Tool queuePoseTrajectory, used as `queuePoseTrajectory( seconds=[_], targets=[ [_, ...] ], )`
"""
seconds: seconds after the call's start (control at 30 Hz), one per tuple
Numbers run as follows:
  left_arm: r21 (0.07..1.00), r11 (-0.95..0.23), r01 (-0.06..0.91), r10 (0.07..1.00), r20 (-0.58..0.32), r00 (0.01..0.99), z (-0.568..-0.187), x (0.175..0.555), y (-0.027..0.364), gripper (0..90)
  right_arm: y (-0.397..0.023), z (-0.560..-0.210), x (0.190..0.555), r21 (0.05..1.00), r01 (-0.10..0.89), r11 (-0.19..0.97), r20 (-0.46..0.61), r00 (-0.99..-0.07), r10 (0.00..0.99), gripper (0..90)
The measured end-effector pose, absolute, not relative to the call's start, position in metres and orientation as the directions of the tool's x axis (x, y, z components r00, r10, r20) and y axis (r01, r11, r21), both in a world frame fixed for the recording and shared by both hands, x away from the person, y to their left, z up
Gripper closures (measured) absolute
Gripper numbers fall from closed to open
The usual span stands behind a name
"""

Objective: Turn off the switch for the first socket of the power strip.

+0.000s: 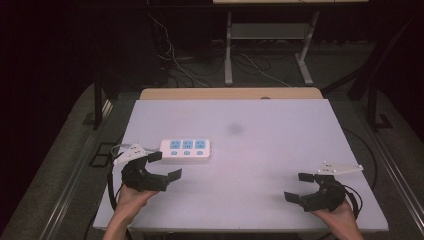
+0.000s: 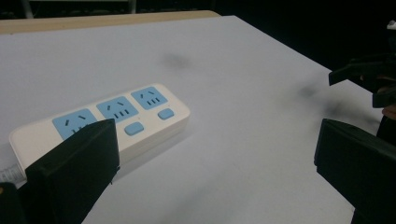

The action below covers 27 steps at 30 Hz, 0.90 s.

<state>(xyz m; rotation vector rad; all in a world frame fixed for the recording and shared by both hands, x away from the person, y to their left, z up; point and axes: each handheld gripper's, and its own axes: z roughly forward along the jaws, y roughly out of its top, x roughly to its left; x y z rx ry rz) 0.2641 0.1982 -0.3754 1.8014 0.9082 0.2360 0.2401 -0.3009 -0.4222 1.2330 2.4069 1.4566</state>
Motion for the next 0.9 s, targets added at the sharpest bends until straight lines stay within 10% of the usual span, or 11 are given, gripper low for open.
queuePoseTrajectory(
  seconds=[0.9],
  targets=[
    [0.804, -0.285, 0.522, 0.642, -0.244, 0.727, -0.419, 0.260, 0.175, 0.0, -0.300, -0.423, 0.239, 0.769, 0.594, 0.235, 0.325, -0.680, 0.657, 0.3]
  ],
)
